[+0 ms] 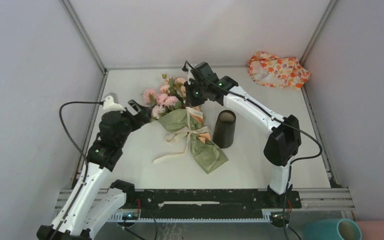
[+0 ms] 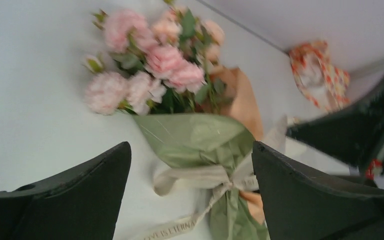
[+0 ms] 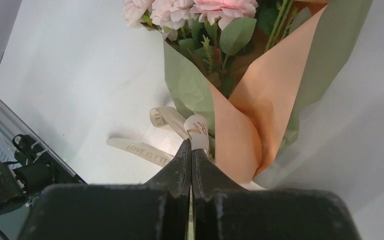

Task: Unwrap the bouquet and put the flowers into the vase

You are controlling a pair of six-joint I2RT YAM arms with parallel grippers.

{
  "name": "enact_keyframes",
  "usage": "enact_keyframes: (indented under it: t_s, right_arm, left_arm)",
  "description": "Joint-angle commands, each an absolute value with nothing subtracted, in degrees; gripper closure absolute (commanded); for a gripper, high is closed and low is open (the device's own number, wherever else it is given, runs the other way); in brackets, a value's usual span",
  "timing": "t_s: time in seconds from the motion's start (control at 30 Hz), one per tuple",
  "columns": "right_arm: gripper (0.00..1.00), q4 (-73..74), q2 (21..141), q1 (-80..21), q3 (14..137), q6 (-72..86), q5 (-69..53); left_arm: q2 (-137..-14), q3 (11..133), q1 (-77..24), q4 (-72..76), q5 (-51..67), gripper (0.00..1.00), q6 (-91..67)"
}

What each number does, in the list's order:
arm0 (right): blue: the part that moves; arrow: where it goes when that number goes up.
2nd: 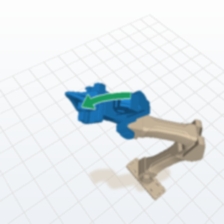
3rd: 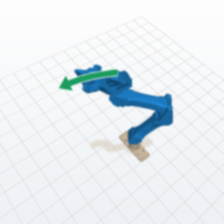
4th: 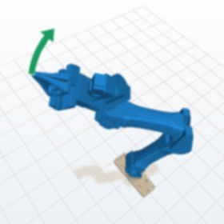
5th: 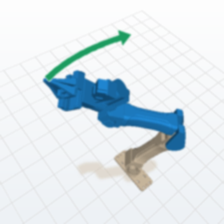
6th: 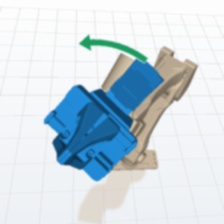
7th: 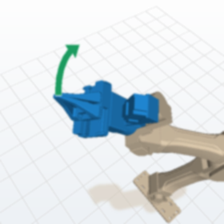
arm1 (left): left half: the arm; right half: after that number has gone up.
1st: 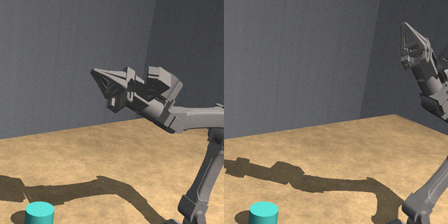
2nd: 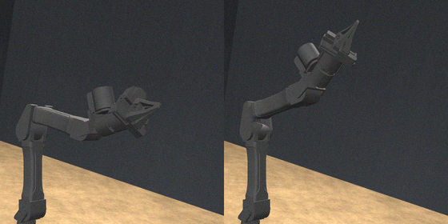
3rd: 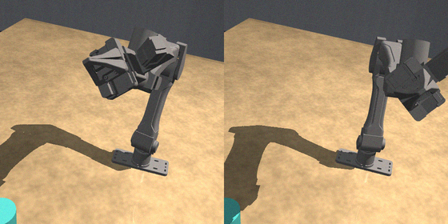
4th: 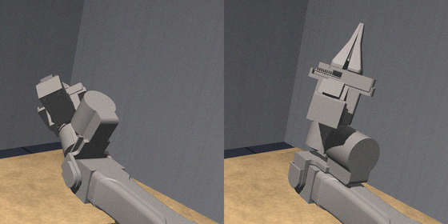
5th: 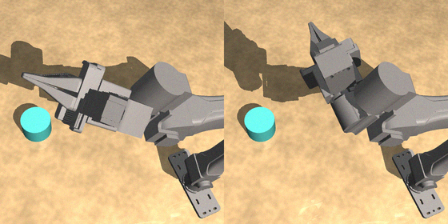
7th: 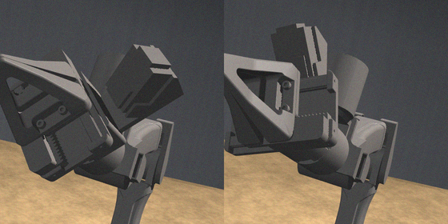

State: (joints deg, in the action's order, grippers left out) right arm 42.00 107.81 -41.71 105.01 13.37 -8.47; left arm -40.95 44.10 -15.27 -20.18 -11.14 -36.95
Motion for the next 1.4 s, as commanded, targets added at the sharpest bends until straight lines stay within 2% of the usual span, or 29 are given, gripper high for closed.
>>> enact_keyframes:
  t_s: [0.0,0.17,0.33,0.47,0.67,1.13,1.27,1.37]
  right_arm:
    - [1.0,39.28,107.58,-41.08,105.35,14.22,-12.27]
    - [1.0,38.96,107.63,-40.15,105.21,14.41,-12.87]
    - [1.0,38.68,106.37,-39.44,104.94,14.5,-12.79]
    - [1.0,38.33,104.88,-38.83,104.09,14.59,-12.53]
    - [1.0,37.54,102.4,-37.27,102.08,14.67,-12.65]
    - [1.0,35.92,100.88,-35.0,99.63,15.55,-14.44]
    - [1.0,35.77,100.64,-35.07,99.41,15.56,-14.67]
    - [1.0,35.77,100.74,-35.07,99.38,15.56,-14.76]
  left_arm:
    - [-40.61,38.53,-20.84,-8.17,-1.63,0.05,-33.4]
    - [-44.38,31.63,-30.23,1.34,-1.64,0.02,-33.27]
    - [-53.88,29.79,-37.97,6.83,-5.06,0.03,-31.73]
    - [-61.85,30.67,-39.81,8.89,-5.05,0.12,-31.13]
    - [-69.88,32.12,-40.75,10.83,-3.7,0.37,-31.33]
    - [-80.38,34.82,-43.68,11.69,-3.51,0.47,-32.23]
    - [-83.63,37.09,-43.68,11.25,-4.62,0.56,-31.25]
    - [-84.94,38.56,-43.68,10.35,-5.96,0.71,-31.14]
